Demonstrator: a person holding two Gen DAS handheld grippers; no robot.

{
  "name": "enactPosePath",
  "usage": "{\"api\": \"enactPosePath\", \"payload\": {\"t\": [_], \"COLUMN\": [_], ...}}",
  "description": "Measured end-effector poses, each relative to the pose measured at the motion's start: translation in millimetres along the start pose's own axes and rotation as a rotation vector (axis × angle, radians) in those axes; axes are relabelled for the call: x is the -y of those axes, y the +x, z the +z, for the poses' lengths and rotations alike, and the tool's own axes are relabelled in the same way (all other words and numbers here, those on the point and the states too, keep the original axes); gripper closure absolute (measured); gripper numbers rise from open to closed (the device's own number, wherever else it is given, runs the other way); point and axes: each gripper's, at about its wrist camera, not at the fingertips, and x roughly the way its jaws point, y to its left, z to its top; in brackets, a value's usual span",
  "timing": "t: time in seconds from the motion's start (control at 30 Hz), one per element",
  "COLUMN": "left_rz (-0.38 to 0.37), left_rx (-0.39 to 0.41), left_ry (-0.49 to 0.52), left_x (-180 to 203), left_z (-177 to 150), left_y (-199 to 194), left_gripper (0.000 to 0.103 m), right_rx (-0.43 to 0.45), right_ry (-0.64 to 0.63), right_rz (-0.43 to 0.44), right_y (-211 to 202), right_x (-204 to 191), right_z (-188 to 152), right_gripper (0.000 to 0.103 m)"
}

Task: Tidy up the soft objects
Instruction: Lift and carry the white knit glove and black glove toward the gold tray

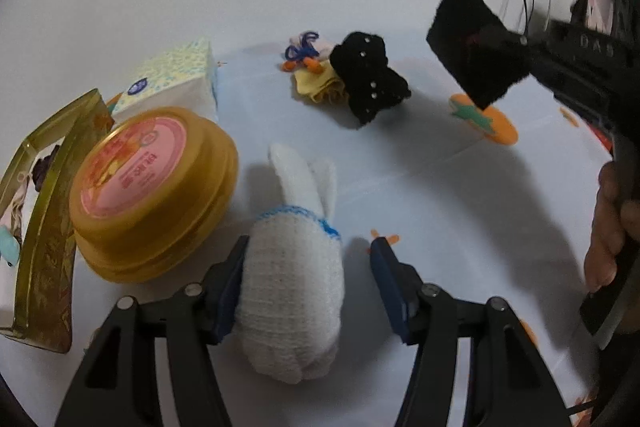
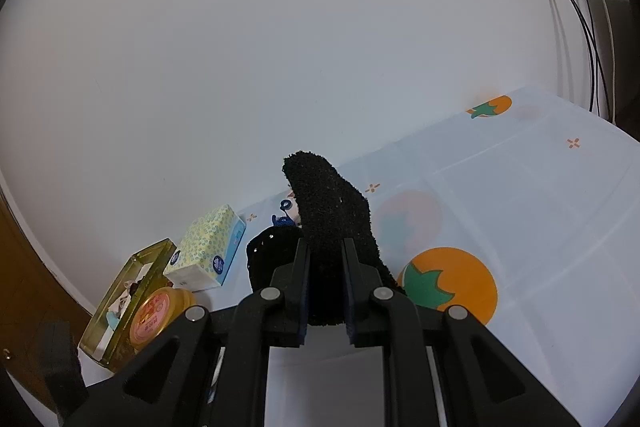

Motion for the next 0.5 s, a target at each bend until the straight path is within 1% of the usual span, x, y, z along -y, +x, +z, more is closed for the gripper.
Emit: {"api": "enactPosePath", "payload": {"t": [0.07, 0.17, 0.23, 0.3, 0.4, 0.43, 0.5], "left_rz": [0.006, 0.024, 0.001, -0.056, -0.132, -0.147, -0.191], "left_rx": [0.000, 0.007, 0.014, 0.032, 0.077, 0.090, 0.135], "left_ry": [-0.005, -0.006, -0.021, -0.034, -0.044, -0.046, -0.063], "left_x": [0, -1, -4, -10, -11, -12, -15], "left_z": [-1, -2, -3, -3, -3, -3, -4], "left_y": [-1, -4, -6, -10, -18, -21, -29], "left_gripper": [0.047, 0.064, 0.066, 0.069, 0.069, 0.069, 0.069], "right_rx": [-0.002, 0.000, 0.005, 0.013, 0.028, 0.034, 0.051], "right_ry": [0.003, -0.001, -0.001, -0.003, -0.011, -0.017, -0.039], "right_rz": [0.003, 0.001, 0.000, -0.003, -0.003, -0.005, -0.010], "right_y": [0, 0, 0, -2, -5, -5, -7], "right_x": [0, 0, 0, 1, 1, -1, -4], "right_z": [0, 0, 0, 0, 0, -1, -2], "right_gripper": [0.087, 0.087, 0.087, 0.087, 0.087, 0.088, 0.087]}}
